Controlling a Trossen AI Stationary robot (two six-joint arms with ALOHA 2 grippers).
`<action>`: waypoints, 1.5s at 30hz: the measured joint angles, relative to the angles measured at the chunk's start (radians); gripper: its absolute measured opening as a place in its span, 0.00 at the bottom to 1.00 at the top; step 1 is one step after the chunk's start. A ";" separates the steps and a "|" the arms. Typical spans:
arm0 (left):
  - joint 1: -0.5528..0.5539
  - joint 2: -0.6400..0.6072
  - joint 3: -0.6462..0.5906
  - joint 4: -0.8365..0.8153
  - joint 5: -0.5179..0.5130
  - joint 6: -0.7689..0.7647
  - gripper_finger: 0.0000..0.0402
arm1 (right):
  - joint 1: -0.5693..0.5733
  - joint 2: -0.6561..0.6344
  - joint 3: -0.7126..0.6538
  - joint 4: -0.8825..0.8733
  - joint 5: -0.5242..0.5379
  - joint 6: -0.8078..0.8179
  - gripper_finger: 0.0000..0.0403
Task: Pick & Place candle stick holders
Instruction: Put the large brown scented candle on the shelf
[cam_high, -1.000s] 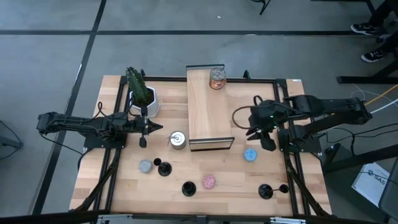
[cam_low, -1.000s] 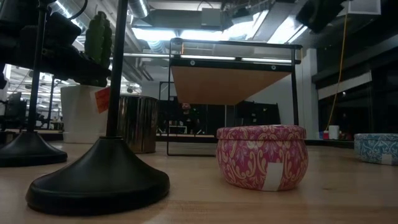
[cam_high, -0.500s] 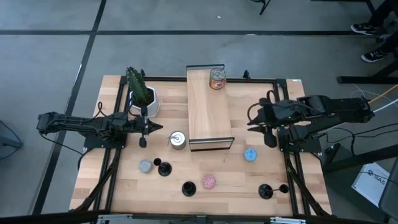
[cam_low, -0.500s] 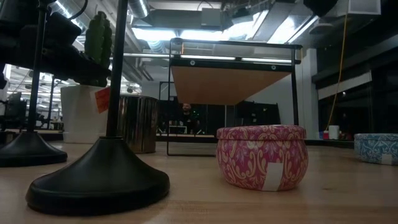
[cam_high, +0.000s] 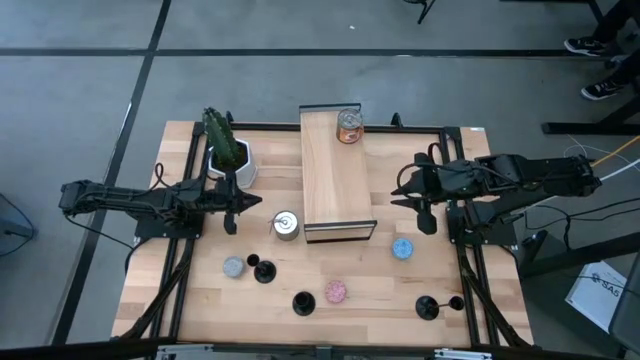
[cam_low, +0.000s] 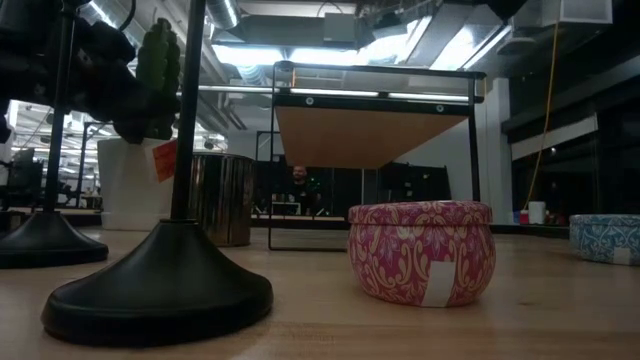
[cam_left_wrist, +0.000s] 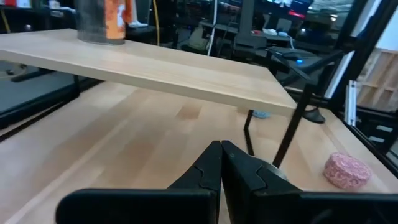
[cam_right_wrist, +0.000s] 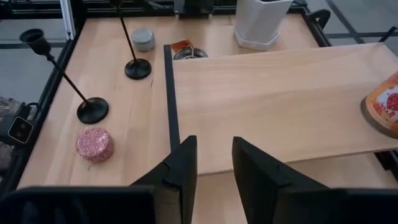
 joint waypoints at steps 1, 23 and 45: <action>0.000 0.000 0.000 0.000 -0.002 0.000 0.01 | 0.000 0.002 0.000 0.000 0.000 0.000 0.25; 0.000 0.074 0.196 -0.149 0.213 0.152 0.03 | 0.000 0.005 0.000 0.002 -0.001 0.003 0.25; -0.074 0.549 0.625 -0.580 0.227 0.266 0.34 | 0.000 0.005 0.000 -0.029 -0.003 -0.005 0.25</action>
